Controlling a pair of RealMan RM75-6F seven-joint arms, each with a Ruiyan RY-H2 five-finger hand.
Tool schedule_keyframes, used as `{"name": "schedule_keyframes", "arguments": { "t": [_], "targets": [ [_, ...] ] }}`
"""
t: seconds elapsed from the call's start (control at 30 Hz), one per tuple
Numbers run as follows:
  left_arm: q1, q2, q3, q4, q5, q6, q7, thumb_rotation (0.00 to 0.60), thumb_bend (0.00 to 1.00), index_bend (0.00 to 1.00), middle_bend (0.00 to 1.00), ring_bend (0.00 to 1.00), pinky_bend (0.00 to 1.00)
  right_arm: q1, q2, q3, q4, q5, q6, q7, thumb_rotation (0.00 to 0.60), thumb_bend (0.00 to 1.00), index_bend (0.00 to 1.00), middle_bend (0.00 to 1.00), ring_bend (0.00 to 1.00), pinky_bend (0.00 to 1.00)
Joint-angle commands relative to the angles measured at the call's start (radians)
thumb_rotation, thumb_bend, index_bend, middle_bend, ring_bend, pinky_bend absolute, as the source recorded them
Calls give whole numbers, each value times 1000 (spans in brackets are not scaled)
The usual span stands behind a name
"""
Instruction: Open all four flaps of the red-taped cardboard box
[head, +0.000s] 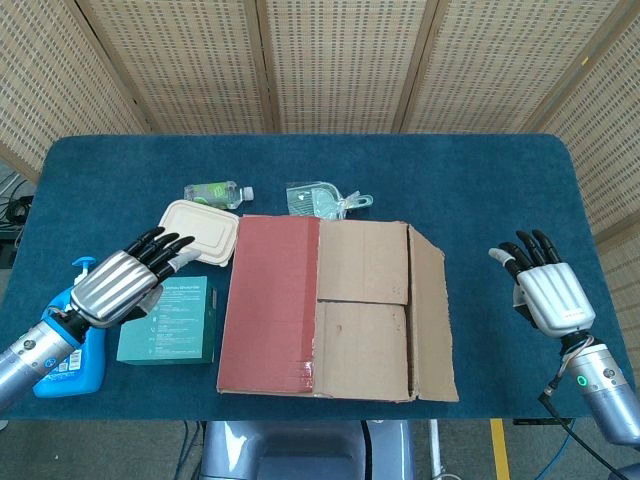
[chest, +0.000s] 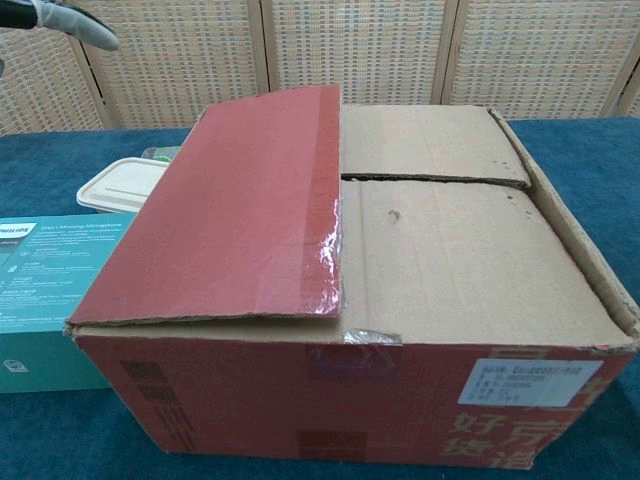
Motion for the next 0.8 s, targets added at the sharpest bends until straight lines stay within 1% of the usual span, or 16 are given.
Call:
{"name": "schedule_keyframes", "arguments": {
  "t": [0.03,0.1,0.2,0.37,0.47,0.63,0.8],
  "targets": [
    [-63,5,-16,0,42,-42,-55,600,981,10,0,0,0,-6,-4,-1,-3,-3,6,-2,600,1000,181,186,0,0],
    [-97,1,-21,6,57,-67,-72,600,999,11,0,0,0,-10,-7,0,-4,-6,12,-4,600,1000,181,186,0,0],
    [-151,-14,-29,14,70,-104,-105,600,1000,15,0,0,0,-16,-11,3,-4,-8,18,-7,600,1000,181,186,0,0],
    [-233,-51,-43,31,72,-172,-137,600,1000,48,0,0,0,-24,-16,3,-7,-12,25,-14,600,1000,182,186,0,0],
    [-299,-89,-54,47,68,-225,-153,600,1000,66,9,0,0,-31,-21,2,-12,-19,32,-19,600,1000,182,186,0,0],
    [-384,-157,-68,73,45,-289,-193,600,1000,108,51,0,0,-34,-25,7,-12,-21,34,-18,600,1000,181,186,0,0],
    [-451,-223,-74,104,22,-330,-221,600,1000,120,71,0,0,-37,-24,11,-11,-23,35,-15,600,1000,182,186,0,0]
  ]
}}
